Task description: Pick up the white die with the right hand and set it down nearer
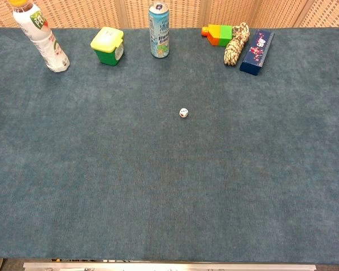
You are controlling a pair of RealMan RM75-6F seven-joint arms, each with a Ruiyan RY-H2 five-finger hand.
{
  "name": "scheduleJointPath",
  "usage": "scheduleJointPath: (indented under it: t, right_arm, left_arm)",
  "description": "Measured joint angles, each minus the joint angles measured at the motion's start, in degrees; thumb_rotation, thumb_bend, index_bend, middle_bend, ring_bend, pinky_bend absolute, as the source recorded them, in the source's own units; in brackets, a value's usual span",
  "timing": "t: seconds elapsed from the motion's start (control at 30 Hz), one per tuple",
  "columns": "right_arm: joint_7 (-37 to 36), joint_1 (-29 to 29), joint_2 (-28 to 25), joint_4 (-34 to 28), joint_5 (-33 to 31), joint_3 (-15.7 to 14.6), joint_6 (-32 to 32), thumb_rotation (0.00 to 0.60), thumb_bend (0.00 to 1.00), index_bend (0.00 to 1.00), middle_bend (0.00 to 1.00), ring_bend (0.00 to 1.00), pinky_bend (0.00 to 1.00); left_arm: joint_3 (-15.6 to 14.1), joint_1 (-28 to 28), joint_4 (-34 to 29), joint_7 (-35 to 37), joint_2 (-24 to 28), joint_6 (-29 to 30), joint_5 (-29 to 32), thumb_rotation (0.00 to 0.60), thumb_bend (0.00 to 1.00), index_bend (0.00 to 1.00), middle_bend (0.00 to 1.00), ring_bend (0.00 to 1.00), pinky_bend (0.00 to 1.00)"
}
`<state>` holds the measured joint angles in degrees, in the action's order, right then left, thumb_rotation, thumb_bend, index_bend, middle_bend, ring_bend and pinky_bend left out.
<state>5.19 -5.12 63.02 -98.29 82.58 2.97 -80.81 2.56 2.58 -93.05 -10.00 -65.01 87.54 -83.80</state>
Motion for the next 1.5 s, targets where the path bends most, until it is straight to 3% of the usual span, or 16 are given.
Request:
scheduleJointPath:
  t: [0.27, 0.37, 0.47, 0.57, 0.63, 0.73, 0.97, 1.1, 1.3, 1.5]
  right_arm:
    - [0.3, -1.2, 0.1, -0.1, 1.2, 0.4, 0.6, 0.600, 0.47, 0.26, 0.36, 0.34, 0.48]
    - [0.9, -2.5, -0.1, -0.7, 2.2, 1.0, 1.1, 0.600, 0.47, 0.26, 0.39, 0.40, 0.48]
    - [2.1, -4.3, 0.0, -1.6, 3.2, 2.0, 1.9, 0.600, 0.48, 0.26, 0.45, 0.50, 0.57]
    - [4.5, -6.6, 0.1, -2.8, 3.7, 3.0, 3.8, 0.600, 0.63, 0.27, 0.54, 0.62, 0.72]
    - [6.3, -8.1, 0.2, -3.7, 3.5, 3.5, 5.8, 0.600, 0.81, 0.29, 0.64, 0.72, 0.82]
    - [8.9, -11.3, 0.3, -5.5, 2.3, 4.5, 10.5, 0.600, 0.98, 0.31, 0.74, 0.80, 0.87]
    - [14.7, -22.3, 3.2, -6.8, -4.5, 7.4, 24.5, 0.600, 1.00, 0.31, 0.89, 0.98, 0.99]
    - [17.0, -28.4, 6.7, -5.7, -10.3, 9.0, 30.8, 0.600, 1.00, 0.31, 0.99, 1.00, 1.00]
    - [19.9, -36.6, 11.8, -1.8, -19.7, 10.6, 37.2, 0.586, 1.00, 0.31, 1.00, 1.00, 1.00]
    - [23.6, -42.8, 15.3, 1.3, -28.4, 10.2, 40.4, 0.559, 1.00, 0.31, 1.00, 1.00, 1.00]
  left_arm:
    - [-0.1, -0.1, 0.0, -0.1, 0.0, 0.0, 0.1, 0.600, 0.20, 0.20, 0.22, 0.26, 0.10]
    - [-0.1, -0.2, 0.0, -0.1, 0.1, 0.0, 0.0, 0.600, 0.20, 0.20, 0.23, 0.26, 0.10]
    - [-0.2, -0.2, -0.1, 0.1, 0.1, 0.1, -0.2, 0.600, 0.20, 0.20, 0.23, 0.26, 0.10]
    - [-0.2, -0.3, -0.1, 0.2, 0.1, 0.3, -0.4, 0.600, 0.20, 0.20, 0.23, 0.26, 0.10]
    - [-0.3, -0.4, 0.0, 0.3, 0.2, 0.4, -0.5, 0.600, 0.20, 0.20, 0.23, 0.26, 0.10]
    - [-0.3, -0.7, 0.1, 0.4, 0.4, 0.7, -0.3, 0.600, 0.20, 0.20, 0.23, 0.26, 0.10]
    - [-0.4, -1.3, -0.2, 0.9, 1.1, 1.7, -0.8, 0.600, 0.20, 0.20, 0.23, 0.26, 0.10]
    - [-0.5, -1.4, -0.7, 1.0, 1.3, 1.9, -1.1, 0.600, 0.20, 0.20, 0.23, 0.26, 0.10]
    - [-0.6, -1.6, -1.3, 1.0, 1.6, 2.3, -1.9, 0.600, 0.20, 0.20, 0.23, 0.26, 0.10]
    - [-0.7, -1.5, -1.6, 0.7, 1.6, 2.1, -2.1, 0.600, 0.20, 0.20, 0.23, 0.26, 0.10]
